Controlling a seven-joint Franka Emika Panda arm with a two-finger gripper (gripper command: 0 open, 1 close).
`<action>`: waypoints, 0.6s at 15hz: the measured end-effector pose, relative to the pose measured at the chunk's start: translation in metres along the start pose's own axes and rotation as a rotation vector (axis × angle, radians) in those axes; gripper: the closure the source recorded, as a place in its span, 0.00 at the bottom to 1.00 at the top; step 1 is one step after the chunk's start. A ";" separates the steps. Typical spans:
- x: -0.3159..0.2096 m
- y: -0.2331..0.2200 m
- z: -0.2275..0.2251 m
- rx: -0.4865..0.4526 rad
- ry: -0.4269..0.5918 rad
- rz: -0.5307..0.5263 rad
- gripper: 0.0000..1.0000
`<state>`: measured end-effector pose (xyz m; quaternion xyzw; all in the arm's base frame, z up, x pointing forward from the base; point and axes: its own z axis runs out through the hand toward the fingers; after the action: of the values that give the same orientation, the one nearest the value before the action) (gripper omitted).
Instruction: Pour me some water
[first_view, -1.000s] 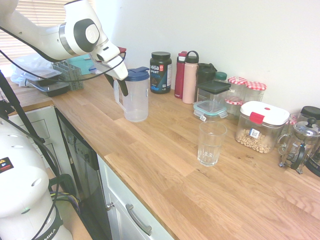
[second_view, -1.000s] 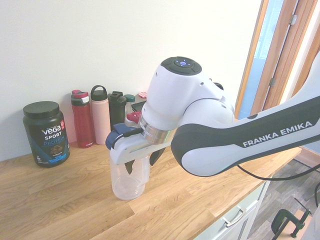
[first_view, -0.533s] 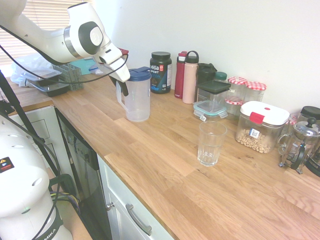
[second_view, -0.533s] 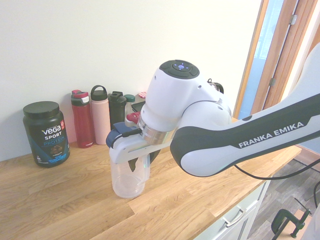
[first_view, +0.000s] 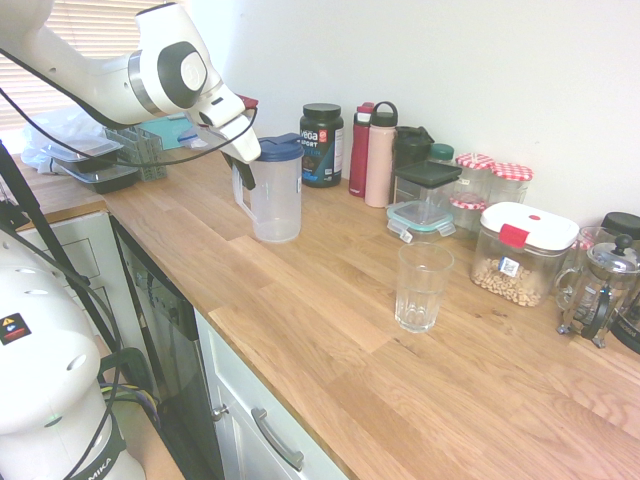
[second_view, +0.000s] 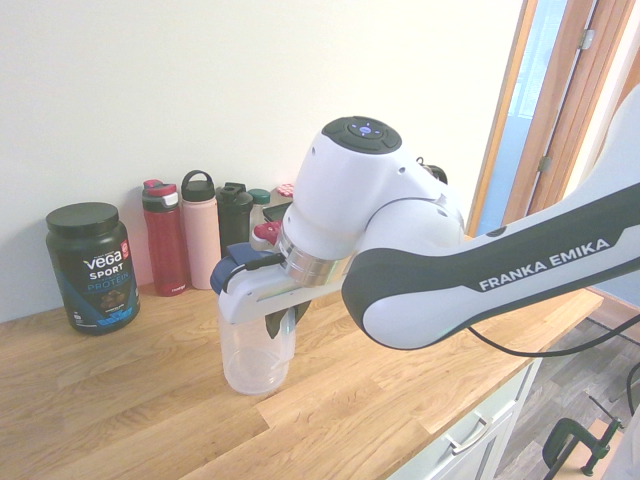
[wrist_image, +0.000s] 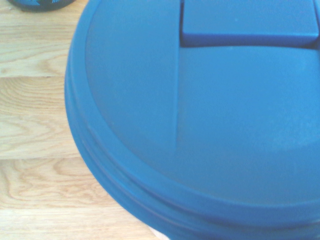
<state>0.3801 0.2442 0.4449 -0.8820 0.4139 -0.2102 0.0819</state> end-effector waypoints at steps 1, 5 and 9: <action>0.001 0.000 -0.001 0.002 -0.001 0.001 1.00; 0.009 0.003 -0.029 0.031 -0.027 -0.011 1.00; 0.037 0.034 -0.093 0.011 -0.074 -0.147 1.00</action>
<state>0.3363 0.1970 0.5290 -0.9167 0.3434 -0.1850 0.0865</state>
